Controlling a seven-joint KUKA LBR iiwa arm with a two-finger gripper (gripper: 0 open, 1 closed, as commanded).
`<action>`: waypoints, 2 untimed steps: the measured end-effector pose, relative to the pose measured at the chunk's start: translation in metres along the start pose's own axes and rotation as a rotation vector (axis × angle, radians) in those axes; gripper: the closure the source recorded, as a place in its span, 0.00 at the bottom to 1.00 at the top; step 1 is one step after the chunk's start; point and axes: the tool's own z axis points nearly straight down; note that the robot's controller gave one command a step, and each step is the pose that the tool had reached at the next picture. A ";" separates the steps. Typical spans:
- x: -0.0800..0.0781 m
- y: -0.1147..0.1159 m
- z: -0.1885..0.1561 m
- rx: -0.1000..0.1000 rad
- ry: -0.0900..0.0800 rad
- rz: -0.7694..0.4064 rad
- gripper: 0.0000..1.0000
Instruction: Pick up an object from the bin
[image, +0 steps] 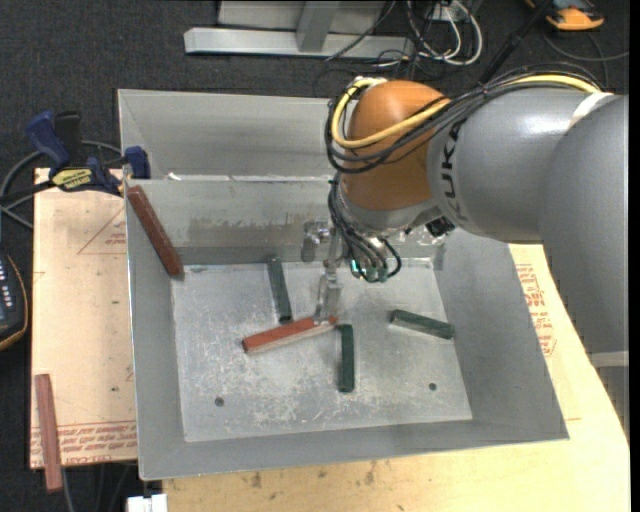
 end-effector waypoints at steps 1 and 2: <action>0.052 0.026 0.074 0.000 -0.010 -0.210 0.00; 0.051 0.026 0.073 -0.001 -0.009 -0.209 1.00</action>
Offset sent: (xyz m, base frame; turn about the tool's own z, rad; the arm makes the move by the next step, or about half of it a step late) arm -0.0532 0.0252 -0.0752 -0.2111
